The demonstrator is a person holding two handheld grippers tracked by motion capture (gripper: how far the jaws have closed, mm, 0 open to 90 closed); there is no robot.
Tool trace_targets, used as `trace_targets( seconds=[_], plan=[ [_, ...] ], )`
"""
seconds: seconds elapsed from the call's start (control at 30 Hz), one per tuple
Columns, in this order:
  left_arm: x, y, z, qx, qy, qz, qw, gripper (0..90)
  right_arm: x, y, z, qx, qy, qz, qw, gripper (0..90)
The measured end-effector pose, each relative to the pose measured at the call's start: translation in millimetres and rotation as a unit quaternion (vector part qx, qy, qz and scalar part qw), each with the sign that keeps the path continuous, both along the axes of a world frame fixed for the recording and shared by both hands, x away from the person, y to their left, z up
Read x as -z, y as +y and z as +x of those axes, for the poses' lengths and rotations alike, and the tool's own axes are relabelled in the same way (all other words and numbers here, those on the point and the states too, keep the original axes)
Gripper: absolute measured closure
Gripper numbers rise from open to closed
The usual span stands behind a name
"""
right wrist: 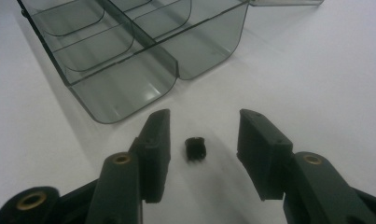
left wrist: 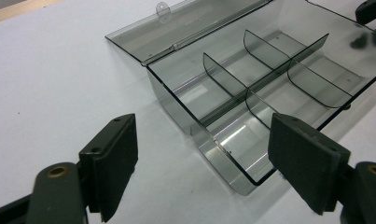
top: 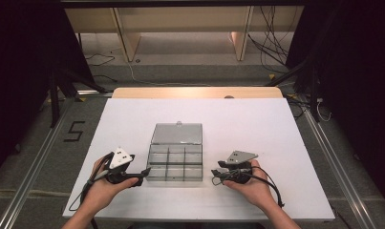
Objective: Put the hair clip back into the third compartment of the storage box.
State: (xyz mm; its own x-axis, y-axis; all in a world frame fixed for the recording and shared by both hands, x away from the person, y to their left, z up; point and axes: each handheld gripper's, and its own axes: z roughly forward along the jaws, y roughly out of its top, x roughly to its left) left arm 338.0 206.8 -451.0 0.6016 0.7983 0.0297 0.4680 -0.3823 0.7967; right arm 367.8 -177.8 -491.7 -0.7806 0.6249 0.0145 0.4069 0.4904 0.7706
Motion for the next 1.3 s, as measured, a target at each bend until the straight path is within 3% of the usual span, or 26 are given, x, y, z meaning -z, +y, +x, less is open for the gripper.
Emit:
trace_targets(
  seconds=[0.4, 0.7, 0.97, 1.3],
  plan=[
    [0.6, 0.4, 0.1, 0.0, 0.0, 0.002, 1.0, 24.0, 5.2, 8.0, 2.9, -0.001, 0.009, -0.019, 0.9998, 62.9],
    [0.5, -0.3, -0.1, 0.0, -0.001, 0.002, 1.0, 23.9, 5.2, 9.5, 3.3, 0.005, 0.005, -0.025, 0.9997, 72.6],
    [0.3, -0.6, -0.2, 0.002, -0.001, 0.005, 1.0, 23.9, 5.7, 8.1, 5.7, 0.013, 0.012, -0.017, 0.9997, 80.0],
    [0.3, -0.9, -0.3, 0.003, -0.001, 0.006, 1.0, 23.9, 5.1, 9.5, 4.6, 0.017, 0.007, -0.022, 0.9996, 81.1]
  ],
)
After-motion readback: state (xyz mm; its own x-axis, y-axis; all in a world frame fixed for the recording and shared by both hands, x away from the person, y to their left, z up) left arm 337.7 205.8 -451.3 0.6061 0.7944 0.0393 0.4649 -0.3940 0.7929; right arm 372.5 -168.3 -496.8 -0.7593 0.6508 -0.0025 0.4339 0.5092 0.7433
